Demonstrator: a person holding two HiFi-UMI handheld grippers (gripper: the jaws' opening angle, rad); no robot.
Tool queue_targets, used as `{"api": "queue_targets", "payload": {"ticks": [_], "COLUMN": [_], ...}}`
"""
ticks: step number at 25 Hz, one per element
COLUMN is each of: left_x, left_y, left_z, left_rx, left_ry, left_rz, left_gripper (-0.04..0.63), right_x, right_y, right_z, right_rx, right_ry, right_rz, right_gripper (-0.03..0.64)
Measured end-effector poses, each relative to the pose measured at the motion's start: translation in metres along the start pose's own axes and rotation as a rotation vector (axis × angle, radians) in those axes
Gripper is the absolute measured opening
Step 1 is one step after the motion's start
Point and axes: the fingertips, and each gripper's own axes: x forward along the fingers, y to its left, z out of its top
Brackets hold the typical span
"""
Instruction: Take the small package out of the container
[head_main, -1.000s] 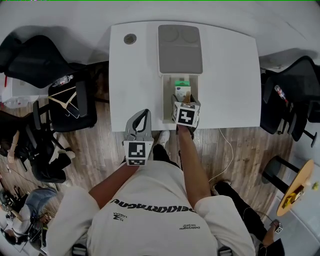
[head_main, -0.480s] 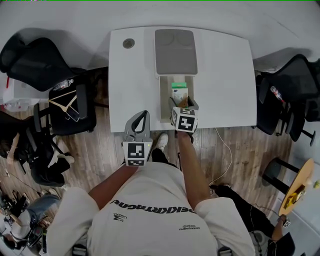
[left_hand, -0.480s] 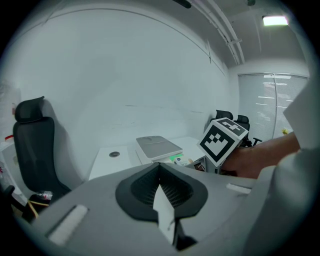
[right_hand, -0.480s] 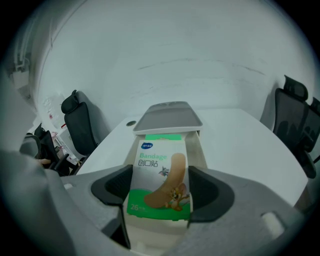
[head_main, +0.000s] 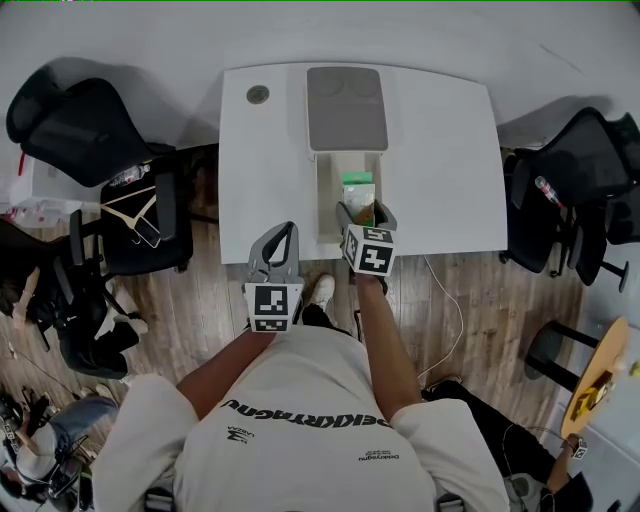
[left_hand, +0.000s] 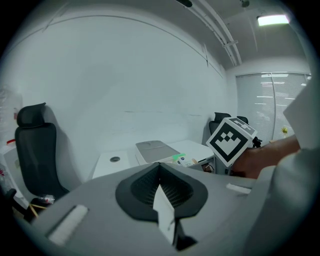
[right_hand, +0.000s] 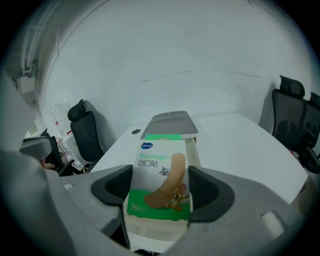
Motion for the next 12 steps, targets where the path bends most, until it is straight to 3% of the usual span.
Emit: {"api": "queue_targets", "payload": {"ticks": [12], "left_x": [-0.014], "left_y": [-0.013], "left_z": [0.012], "left_rx": [0.027], "left_ry": [-0.035], "left_rz": [-0.005], "left_gripper": [-0.002], "right_x": [-0.054], "right_y": [0.011], "right_z": [0.026], "right_rx": [-0.014], "right_ry": [-0.147], "right_rz": [0.047], "right_gripper": [0.347]}}
